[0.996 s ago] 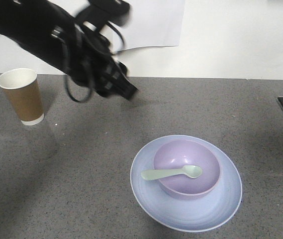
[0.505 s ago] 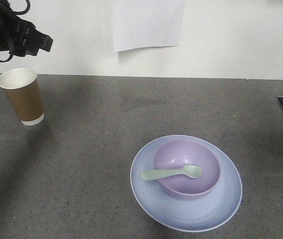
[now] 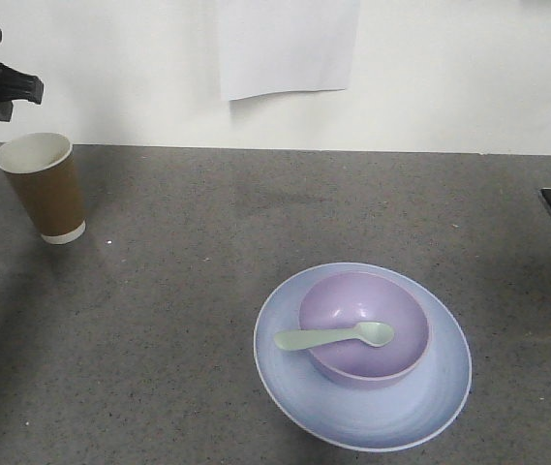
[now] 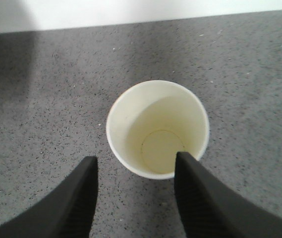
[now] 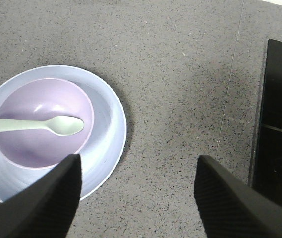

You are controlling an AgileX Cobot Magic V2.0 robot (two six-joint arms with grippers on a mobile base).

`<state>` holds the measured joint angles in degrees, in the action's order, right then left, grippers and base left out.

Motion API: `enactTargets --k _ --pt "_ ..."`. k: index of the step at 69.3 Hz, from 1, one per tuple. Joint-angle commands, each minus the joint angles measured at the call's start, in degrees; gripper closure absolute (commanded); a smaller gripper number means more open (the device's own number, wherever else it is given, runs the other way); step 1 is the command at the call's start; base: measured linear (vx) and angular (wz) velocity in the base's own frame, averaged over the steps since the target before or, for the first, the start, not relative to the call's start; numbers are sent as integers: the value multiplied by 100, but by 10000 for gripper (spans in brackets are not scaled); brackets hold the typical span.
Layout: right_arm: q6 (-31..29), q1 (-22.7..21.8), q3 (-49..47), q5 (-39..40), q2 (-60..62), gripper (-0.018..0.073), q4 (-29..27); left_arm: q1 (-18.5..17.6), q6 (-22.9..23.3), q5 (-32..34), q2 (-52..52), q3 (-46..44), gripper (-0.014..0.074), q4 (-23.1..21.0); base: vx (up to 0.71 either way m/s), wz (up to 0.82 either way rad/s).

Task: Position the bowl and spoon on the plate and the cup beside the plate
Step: 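Move the left gripper over the brown paper cup and lower onto its rim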

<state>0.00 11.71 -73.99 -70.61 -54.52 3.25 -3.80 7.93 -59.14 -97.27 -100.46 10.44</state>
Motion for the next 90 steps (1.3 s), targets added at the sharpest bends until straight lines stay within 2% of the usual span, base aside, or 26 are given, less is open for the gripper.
enactTargets --k 1,34,63,72,85,90 --pt "0 -18 -160 339 30 95 21 89 97 444 65 -174 245 -37 0 0" --pt "31 -18 -160 339 30 95 -5 242 285 853 -632 -174 245 -21 0 0" --pt "0 -18 -160 348 30 95 -5 492 383 854 -864 -174 260 -24 0 0" --pt "0 -18 -160 348 30 95 1 492 383 855 -932 -174 336 -80 0 0" --pt "0 -18 -160 348 30 95 1 492 369 923 -908 -174 567 -125 0 0" --pt "0 -18 -160 348 30 95 1 492 369 931 -896 -174 605 -130 0 0"
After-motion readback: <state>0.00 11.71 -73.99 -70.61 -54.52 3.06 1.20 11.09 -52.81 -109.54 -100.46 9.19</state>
